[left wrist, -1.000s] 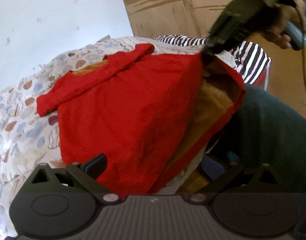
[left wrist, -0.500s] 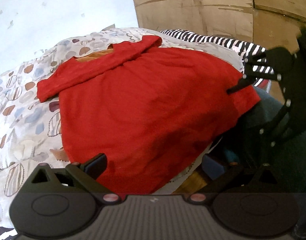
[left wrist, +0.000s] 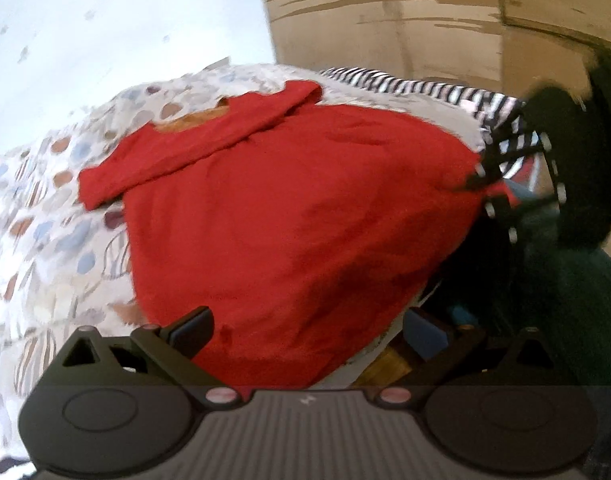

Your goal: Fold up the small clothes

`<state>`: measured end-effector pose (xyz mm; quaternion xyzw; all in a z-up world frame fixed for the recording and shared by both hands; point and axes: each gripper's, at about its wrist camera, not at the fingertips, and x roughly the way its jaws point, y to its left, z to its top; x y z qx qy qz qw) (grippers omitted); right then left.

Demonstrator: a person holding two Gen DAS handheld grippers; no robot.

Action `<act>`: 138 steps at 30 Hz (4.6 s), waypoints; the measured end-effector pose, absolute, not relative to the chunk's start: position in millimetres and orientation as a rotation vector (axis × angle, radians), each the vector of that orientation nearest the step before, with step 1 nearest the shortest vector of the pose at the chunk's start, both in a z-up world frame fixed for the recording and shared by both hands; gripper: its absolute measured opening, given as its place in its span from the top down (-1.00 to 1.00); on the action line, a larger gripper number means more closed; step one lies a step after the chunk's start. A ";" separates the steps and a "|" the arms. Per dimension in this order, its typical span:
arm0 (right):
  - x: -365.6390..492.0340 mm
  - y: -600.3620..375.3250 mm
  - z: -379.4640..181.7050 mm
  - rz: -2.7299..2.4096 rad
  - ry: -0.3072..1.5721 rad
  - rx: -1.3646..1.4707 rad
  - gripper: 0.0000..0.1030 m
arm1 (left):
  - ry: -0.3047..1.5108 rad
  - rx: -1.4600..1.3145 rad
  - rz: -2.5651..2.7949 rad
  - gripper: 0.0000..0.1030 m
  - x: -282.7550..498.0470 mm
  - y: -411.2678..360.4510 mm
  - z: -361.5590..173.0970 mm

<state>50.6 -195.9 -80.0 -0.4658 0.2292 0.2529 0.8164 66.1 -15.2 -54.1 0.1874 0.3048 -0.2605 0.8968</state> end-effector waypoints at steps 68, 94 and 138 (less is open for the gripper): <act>56.5 -187.1 -100.4 0.032 0.222 -0.788 0.21 | 0.353 0.352 -0.275 0.82 79.4 9.8 29.7; -44.8 -229.1 10.5 0.045 -0.115 -0.731 0.93 | 0.075 0.448 -0.229 0.87 -36.5 -3.3 61.0; 391.5 -238.7 33.3 0.274 0.494 -0.618 0.88 | 0.520 0.339 -0.203 0.86 378.7 -9.9 30.9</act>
